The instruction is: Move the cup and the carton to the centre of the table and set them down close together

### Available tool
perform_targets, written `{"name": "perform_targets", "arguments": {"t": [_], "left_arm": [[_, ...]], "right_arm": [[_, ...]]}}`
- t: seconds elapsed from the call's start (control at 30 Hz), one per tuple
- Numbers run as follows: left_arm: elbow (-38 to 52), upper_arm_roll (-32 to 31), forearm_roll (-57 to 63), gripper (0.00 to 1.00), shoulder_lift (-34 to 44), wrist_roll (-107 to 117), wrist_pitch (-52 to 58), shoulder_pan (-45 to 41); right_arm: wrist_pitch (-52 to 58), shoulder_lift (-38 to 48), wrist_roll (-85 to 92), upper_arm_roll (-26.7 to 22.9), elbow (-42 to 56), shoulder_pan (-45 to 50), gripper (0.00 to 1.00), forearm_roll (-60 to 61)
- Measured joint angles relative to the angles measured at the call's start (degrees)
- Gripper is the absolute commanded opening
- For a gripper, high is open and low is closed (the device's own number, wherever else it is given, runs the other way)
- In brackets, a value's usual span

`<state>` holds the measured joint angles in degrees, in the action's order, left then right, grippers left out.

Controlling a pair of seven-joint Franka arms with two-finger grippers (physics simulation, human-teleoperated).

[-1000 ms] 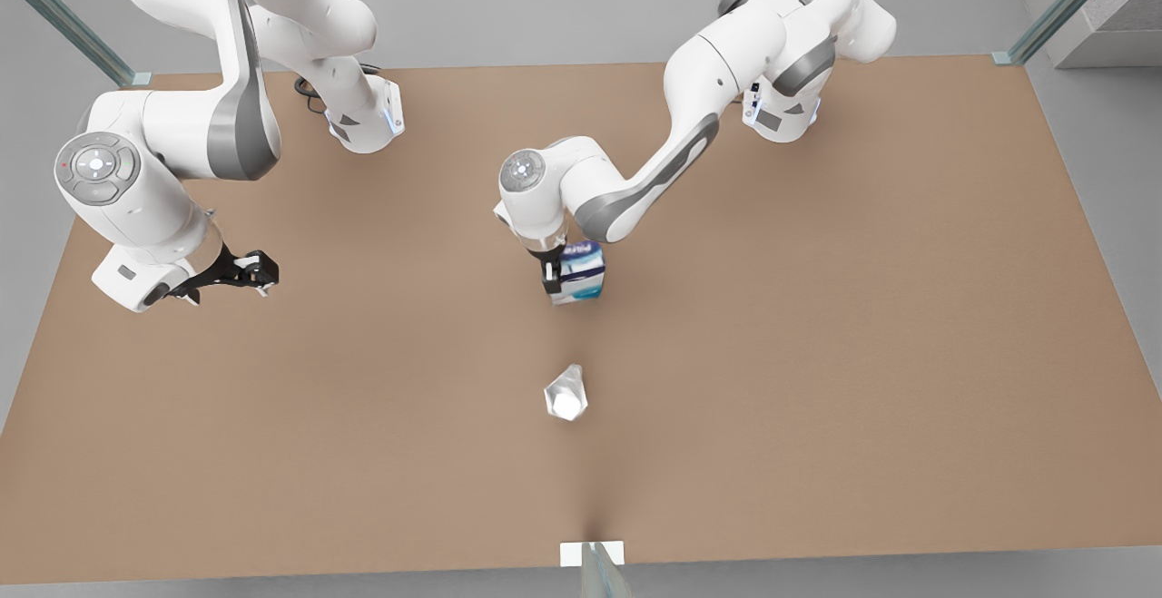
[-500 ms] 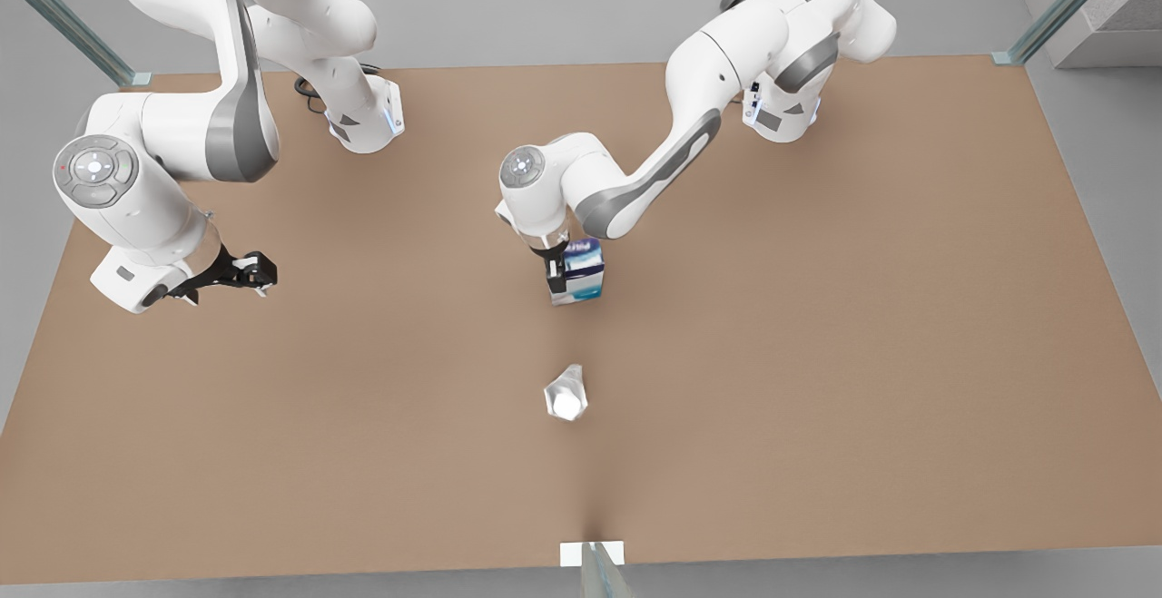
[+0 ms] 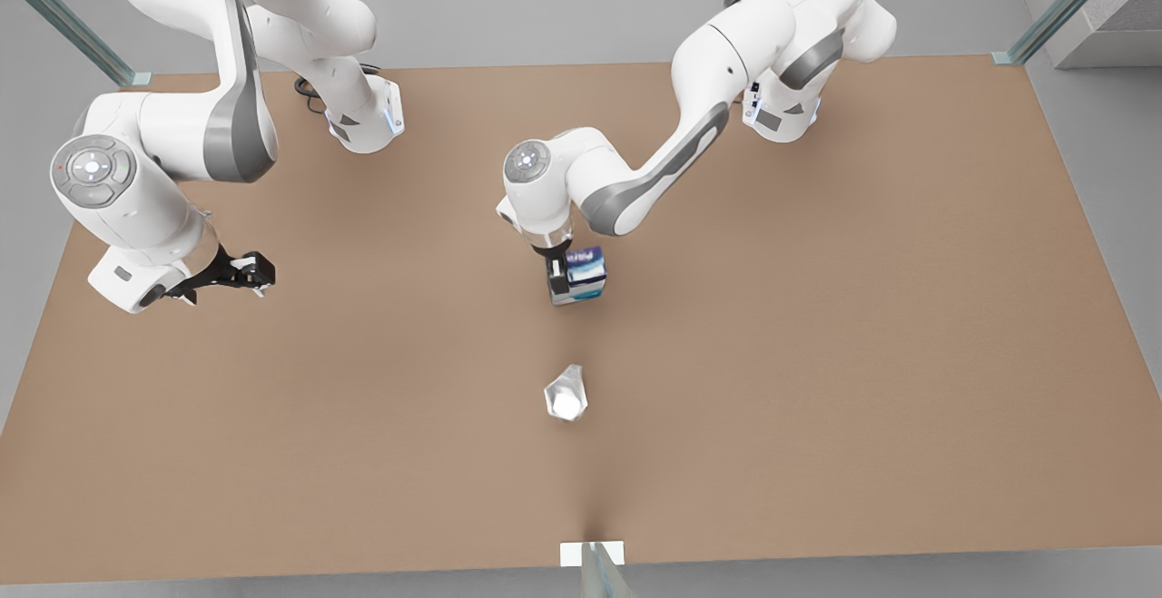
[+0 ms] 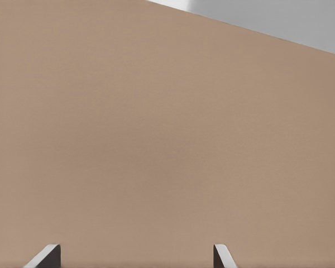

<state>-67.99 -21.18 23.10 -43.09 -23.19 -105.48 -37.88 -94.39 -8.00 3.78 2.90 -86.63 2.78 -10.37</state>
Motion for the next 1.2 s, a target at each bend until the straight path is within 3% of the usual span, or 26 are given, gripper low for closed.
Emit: {"name": "perform_targets", "arguments": {"t": [0.27,0.4,0.6,0.67,0.87,1.2], "left_arm": [[0.82,-0.25,-1.63,1.0,7.73,-0.11,7.36,4.68],[1.36,-0.6,-3.94,1.0,10.61,1.33,10.74,14.37],[0.38,0.04,-5.57,1.0,15.45,24.45,13.53,31.84],[-0.44,5.02,-5.59,1.0,16.73,28.78,13.68,32.64],[-1.89,8.37,-5.99,1.0,19.63,37.61,12.4,34.73],[-3.66,8.17,-2.73,1.0,21.99,38.64,16.01,31.12]], "right_arm": [[0.0,0.0,0.0,0.0,-0.03,-0.07,1.0,0.0],[0.0,0.0,0.0,0.0,-0.02,-0.04,1.0,0.0],[0.0,0.05,0.0,0.0,-0.03,-0.05,1.0,0.09],[0.0,0.09,0.0,0.0,-0.03,-0.05,1.0,0.09],[0.0,0.0,0.0,0.0,-0.03,-0.05,1.0,0.09],[0.0,0.0,0.0,0.0,-0.03,-0.05,1.0,0.09]]}}
